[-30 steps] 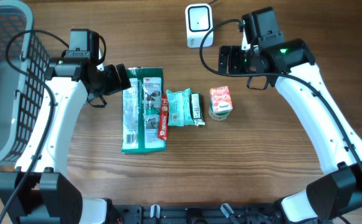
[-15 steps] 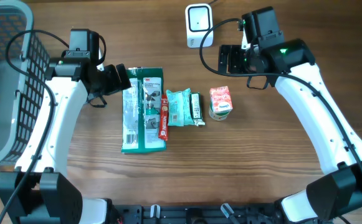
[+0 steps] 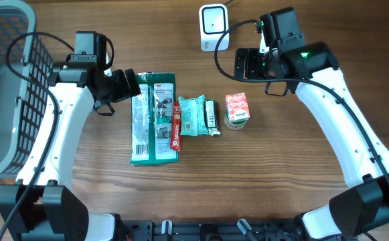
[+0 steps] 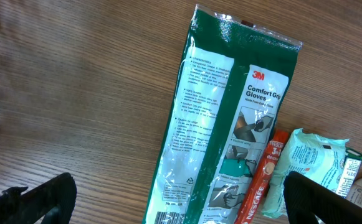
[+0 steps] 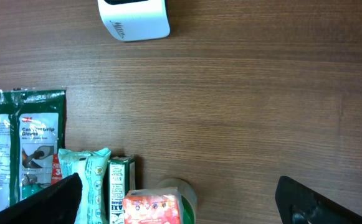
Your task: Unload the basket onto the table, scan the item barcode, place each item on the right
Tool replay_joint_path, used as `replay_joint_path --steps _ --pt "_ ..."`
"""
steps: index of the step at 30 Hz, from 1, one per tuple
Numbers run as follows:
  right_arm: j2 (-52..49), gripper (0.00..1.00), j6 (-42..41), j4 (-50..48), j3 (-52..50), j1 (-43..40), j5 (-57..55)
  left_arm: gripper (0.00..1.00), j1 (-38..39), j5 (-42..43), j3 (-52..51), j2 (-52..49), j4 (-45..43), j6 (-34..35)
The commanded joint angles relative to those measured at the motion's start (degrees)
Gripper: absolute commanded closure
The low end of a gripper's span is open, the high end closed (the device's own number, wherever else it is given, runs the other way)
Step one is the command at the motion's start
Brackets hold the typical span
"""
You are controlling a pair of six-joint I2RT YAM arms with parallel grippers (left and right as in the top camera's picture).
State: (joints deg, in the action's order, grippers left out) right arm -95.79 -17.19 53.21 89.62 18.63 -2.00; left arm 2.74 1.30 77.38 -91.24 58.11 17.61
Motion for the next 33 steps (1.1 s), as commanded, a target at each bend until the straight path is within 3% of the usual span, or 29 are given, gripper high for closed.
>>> replay_joint_path --steps 1,13,22,28,33 --pt "0.1 0.00 0.6 -0.3 0.6 -0.1 -1.0 0.00 0.1 -0.9 0.5 -0.1 0.0 -0.9" --pt "0.1 0.00 0.0 -0.9 0.6 -0.1 -0.9 0.00 0.1 -0.9 0.5 -0.1 0.0 -0.9" --pt "0.1 0.00 -13.3 -5.6 0.6 -0.1 2.7 0.00 0.1 -0.9 0.5 -0.1 0.0 -0.9" --pt "0.1 0.00 -9.6 -4.2 0.6 -0.1 12.3 0.00 0.1 -0.9 0.5 -0.1 0.0 -0.9" --pt "0.0 0.00 -7.3 2.5 -1.2 -0.1 8.0 0.00 0.1 -0.9 0.5 -0.1 0.0 -0.9"
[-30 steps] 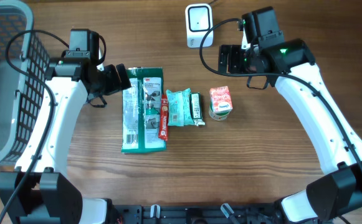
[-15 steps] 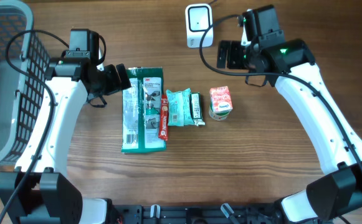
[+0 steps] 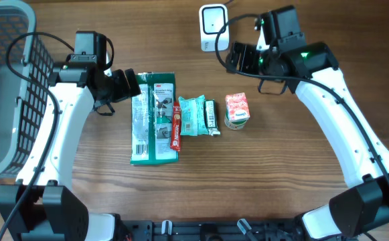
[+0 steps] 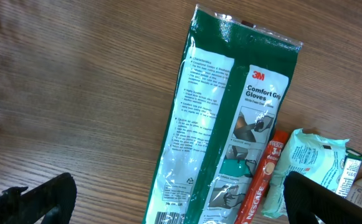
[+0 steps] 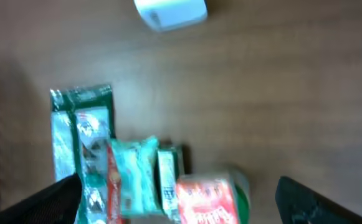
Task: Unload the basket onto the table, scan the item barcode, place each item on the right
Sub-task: 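Lower right gripper over the green-capped jar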
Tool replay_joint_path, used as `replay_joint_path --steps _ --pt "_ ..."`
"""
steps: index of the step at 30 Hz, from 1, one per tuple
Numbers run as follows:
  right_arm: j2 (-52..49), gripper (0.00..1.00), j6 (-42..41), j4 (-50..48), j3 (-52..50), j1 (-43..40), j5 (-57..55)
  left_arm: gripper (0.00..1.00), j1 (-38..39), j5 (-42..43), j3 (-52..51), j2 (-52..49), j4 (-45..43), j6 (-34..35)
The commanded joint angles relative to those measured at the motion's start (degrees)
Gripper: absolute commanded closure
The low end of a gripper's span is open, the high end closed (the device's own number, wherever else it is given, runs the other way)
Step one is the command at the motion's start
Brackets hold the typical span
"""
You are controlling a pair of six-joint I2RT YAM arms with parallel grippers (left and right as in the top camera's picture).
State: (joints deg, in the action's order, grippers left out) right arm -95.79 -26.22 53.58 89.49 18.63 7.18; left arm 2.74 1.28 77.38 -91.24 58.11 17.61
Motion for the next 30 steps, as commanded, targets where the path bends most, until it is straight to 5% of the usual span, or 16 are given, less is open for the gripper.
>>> replay_joint_path --steps 1,7,9,11,18,30 --pt "-0.2 0.00 1.5 2.7 -1.4 -0.1 -2.6 0.00 0.1 -0.9 0.5 -0.1 0.0 -0.9" --pt "-0.2 0.00 10.1 3.0 -1.5 -0.3 3.8 0.00 0.1 -0.9 0.5 -0.1 0.0 -0.9" --pt "-0.2 0.26 12.1 3.7 -0.9 -0.5 5.7 0.00 0.1 -0.9 0.5 -0.1 0.0 -0.9" --pt "-0.3 0.36 12.1 5.2 -0.9 -0.5 5.2 0.00 0.1 -0.9 0.5 -0.1 0.0 -0.9" --pt "-2.3 0.25 12.1 8.7 -1.0 2.6 -0.8 0.00 0.1 -0.9 0.5 -0.1 0.0 -0.9" --pt "-8.6 0.34 9.3 8.8 -4.8 6.3 -4.6 0.00 0.1 -0.9 0.5 -0.1 0.0 -0.9"
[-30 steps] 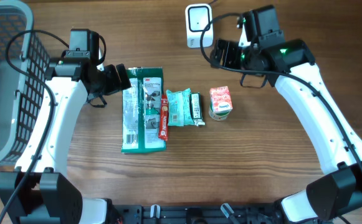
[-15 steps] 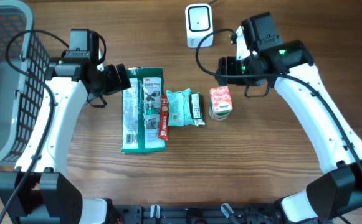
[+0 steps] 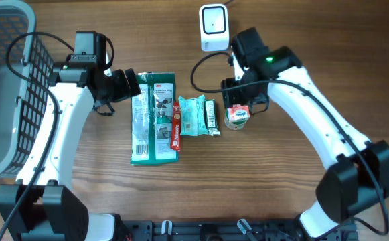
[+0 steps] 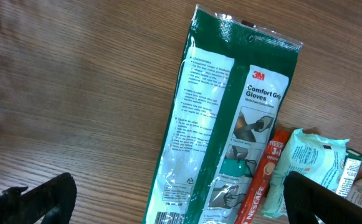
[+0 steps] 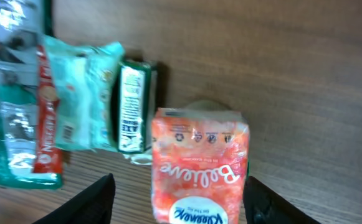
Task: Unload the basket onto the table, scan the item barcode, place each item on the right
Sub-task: 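Lower right gripper over the green-capped jar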
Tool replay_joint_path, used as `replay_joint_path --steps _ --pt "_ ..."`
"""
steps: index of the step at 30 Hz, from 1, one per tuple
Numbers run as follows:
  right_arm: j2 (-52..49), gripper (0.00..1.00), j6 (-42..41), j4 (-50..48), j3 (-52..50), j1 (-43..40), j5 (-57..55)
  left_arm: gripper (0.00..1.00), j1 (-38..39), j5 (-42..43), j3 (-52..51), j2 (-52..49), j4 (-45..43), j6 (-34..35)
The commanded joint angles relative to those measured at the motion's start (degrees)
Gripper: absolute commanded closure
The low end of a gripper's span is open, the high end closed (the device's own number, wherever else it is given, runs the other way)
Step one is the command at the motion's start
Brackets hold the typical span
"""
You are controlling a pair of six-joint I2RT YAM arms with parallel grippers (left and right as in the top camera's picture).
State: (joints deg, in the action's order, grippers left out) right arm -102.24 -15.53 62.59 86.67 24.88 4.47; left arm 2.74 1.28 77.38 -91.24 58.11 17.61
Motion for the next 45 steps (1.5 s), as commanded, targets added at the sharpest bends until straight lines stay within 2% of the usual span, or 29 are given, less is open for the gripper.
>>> replay_joint_path --steps 1,7,10,12,13,16,23,27,30,32,33,34,41,45 --pt "-2.4 0.34 -1.4 -0.3 -2.7 0.1 -1.9 0.00 0.1 -0.9 0.5 -0.1 0.0 -0.9" --pt "-2.7 0.43 -1.4 -2.4 -5.6 0.1 -1.8 0.00 0.1 -0.9 0.5 -0.1 0.0 -0.9" --pt "-2.7 0.56 -1.4 -2.6 -5.6 0.1 -1.9 0.00 0.1 -0.9 0.5 -0.1 0.0 -0.9" --pt "-2.7 0.60 -1.4 -3.0 -5.6 0.1 -1.9 0.00 0.1 -0.9 0.5 -0.1 0.0 -0.9" --pt "-2.7 0.66 -1.4 -3.2 -5.6 0.1 -1.9 0.00 0.1 -0.9 0.5 -0.1 0.0 -0.9" --pt "-2.5 0.66 -1.1 -2.9 -3.6 0.1 0.2 0.00 0.1 -0.9 0.5 -0.1 0.0 -0.9" --pt "-1.3 0.66 -0.9 -3.6 0.9 1.1 13.8 0.00 0.1 -0.9 0.5 -0.1 0.0 -0.9" --pt "-1.4 0.65 -1.1 -4.4 -0.3 3.5 14.1 0.00 0.1 -0.9 0.5 -0.1 0.0 -0.9" --pt "-1.4 0.60 -1.2 -7.6 -2.6 6.2 14.1 0.00 0.1 -0.9 0.5 -0.1 0.0 -0.9" --pt "-1.4 0.39 -1.2 -10.1 -4.0 7.6 13.9 0.00 0.1 -0.9 0.5 -0.1 0.0 -0.9" --pt "-1.4 0.25 -1.2 -11.1 -4.5 8.4 13.0 0.00 0.1 -0.9 0.5 -0.1 0.0 -0.9" --pt "-1.4 0.21 -1.6 -11.8 -4.5 9.0 10.4 0.00 0.1 -0.9 0.5 -0.1 0.0 -0.9" --pt "-0.9 0.09 -6.3 -5.0 3.8 6.8 0.9 0.00 0.1 -0.9 0.5 -0.1 0.0 -0.9" --pt "-1.0 0.06 -11.7 -1.6 4.8 5.9 -5.8 0.00 0.1 -0.9 0.5 -0.1 0.0 -0.9"
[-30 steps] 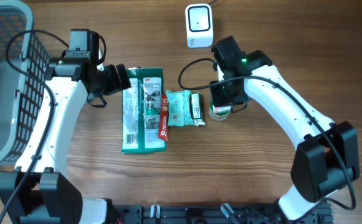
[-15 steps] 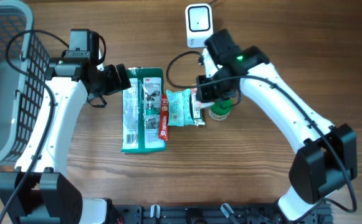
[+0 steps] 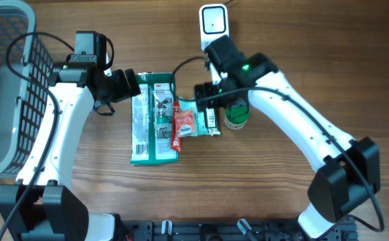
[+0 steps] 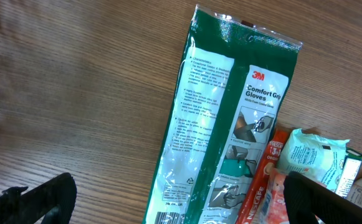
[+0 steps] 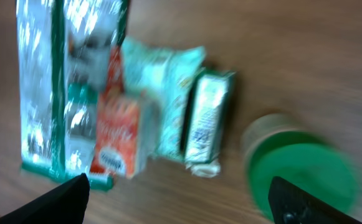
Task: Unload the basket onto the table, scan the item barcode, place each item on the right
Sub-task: 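Lower right gripper over the green-capped jar, then close right gripper around the green-capped jar and lift it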
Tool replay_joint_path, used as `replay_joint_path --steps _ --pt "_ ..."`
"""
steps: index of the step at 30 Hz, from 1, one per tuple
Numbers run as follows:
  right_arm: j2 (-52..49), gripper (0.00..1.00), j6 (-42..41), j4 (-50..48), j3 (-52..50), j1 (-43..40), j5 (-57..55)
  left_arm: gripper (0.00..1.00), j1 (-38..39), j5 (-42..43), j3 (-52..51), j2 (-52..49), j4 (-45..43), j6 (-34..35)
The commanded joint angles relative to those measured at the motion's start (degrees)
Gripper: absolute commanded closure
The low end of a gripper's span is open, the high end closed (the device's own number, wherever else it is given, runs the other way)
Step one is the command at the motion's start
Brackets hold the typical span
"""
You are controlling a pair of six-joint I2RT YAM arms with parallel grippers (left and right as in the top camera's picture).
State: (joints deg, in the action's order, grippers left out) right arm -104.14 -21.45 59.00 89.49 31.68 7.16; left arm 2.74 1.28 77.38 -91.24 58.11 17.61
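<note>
A white barcode scanner [image 3: 212, 27] stands at the back of the table. An orange tissue pack [image 3: 185, 122] lies across a red Nescafe stick [image 3: 176, 139] and the edge of a green glove package [image 3: 152, 120]. Beside them are a teal pouch [image 5: 162, 102], a small green box [image 5: 205, 121] and a green-lidded jar [image 3: 236, 116]. My right gripper [image 5: 177, 205] hangs open above these items, holding nothing; its view is blurred. My left gripper [image 4: 174, 205] is open above the glove package [image 4: 224, 118], with the tissue pack [image 4: 273, 198] at the lower right.
A grey wire basket [image 3: 28, 100] takes up the far left side of the wooden table [image 3: 281, 201]. The scanner's cable runs off the back edge.
My right arm has moved left, from over the jar to over the row of items. The orange tissue pack was on the jar lid between my fingers; it now lies on the Nescafe stick. The left arm is unchanged.
My right gripper was first open near the scanner, with the tissue pack on top of the jar. It then tilted towards the items, and later stood open around the pack. Now the pack lies to the left on the Nescafe stick. The left gripper stayed still throughout.
</note>
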Motion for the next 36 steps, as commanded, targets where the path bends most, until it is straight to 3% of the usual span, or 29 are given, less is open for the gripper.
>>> replay_joint_path --steps 1,17,22,27,30,36 --pt "0.5 0.06 -7.1 2.7 1.6 -1.1 -9.7 0.00 0.1 -0.9 0.5 -0.1 0.0 -0.9" --pt "-7.9 0.01 -11.7 7.7 -1.1 -3.3 -12.7 0.00 0.1 -0.9 0.5 -0.1 0.0 -0.9" --pt "-9.1 0.11 -11.7 9.4 -1.1 -3.3 -11.1 0.00 0.1 -0.9 0.5 -0.1 0.0 -0.9" --pt "-9.2 0.12 -12.4 9.4 -2.4 -3.3 -9.7 0.00 0.1 -0.9 0.5 -0.1 0.0 -0.9" --pt "-9.2 0.24 -13.2 9.1 -3.6 -3.3 -9.8 0.00 0.1 -0.9 0.5 -0.1 0.0 -0.9" --pt "-9.2 0.32 -12.8 7.3 -4.8 -3.3 -11.5 0.00 0.1 -0.9 0.5 -0.1 0.0 -0.9"
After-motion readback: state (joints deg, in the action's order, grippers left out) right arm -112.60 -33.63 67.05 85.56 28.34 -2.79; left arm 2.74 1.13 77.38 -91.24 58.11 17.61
